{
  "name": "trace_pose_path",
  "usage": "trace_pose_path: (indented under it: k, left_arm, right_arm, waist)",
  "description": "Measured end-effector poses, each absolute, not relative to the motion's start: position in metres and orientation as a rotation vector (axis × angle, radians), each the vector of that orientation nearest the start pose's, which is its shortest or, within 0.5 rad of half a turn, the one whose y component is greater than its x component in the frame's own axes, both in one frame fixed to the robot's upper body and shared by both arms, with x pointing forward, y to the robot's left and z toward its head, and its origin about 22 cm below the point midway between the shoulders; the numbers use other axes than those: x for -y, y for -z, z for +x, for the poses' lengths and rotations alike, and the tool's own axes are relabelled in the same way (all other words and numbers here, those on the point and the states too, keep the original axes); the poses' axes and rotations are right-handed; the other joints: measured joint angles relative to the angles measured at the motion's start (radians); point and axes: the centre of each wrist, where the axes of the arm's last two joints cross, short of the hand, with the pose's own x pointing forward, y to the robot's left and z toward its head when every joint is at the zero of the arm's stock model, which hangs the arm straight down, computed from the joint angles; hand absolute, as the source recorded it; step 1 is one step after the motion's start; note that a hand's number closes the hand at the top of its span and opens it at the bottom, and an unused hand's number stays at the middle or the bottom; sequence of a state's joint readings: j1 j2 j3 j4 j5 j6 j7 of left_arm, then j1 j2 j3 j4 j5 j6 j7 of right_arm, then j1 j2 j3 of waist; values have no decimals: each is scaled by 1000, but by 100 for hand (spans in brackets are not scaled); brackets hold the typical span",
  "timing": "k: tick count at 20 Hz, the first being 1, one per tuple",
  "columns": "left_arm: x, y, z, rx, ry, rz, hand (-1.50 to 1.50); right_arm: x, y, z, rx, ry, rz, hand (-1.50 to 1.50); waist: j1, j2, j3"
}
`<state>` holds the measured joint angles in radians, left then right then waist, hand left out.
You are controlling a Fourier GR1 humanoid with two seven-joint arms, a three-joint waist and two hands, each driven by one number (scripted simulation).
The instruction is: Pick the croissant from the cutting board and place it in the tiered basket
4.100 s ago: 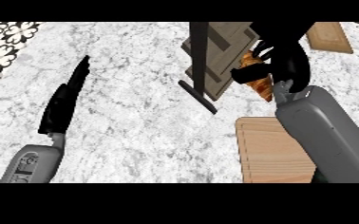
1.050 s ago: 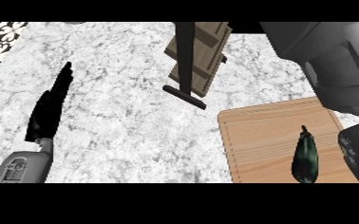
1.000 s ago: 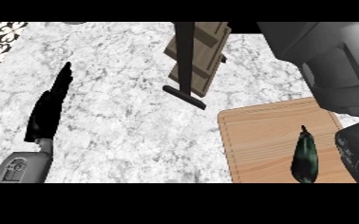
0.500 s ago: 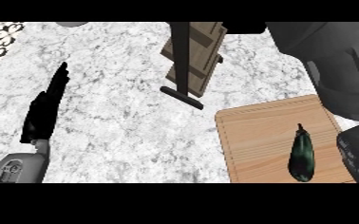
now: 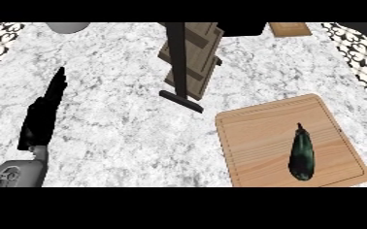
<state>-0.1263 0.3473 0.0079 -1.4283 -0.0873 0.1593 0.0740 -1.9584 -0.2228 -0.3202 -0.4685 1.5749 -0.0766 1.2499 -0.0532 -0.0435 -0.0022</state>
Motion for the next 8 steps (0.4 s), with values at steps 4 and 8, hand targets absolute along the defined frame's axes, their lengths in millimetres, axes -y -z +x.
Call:
trace_pose_path:
  k: [4,8]
  left_arm:
    - [-312,-20,268,1464,188,473,0]
    - [-317,-16,264,1444,182,483,0]
  right_arm:
    - [46,-496,380,1232,148,-1566,-150]
    - [38,-511,360,1293,199,-1544,-150]
  waist:
    - [-13,-13,1]
    - [-28,-24,2]
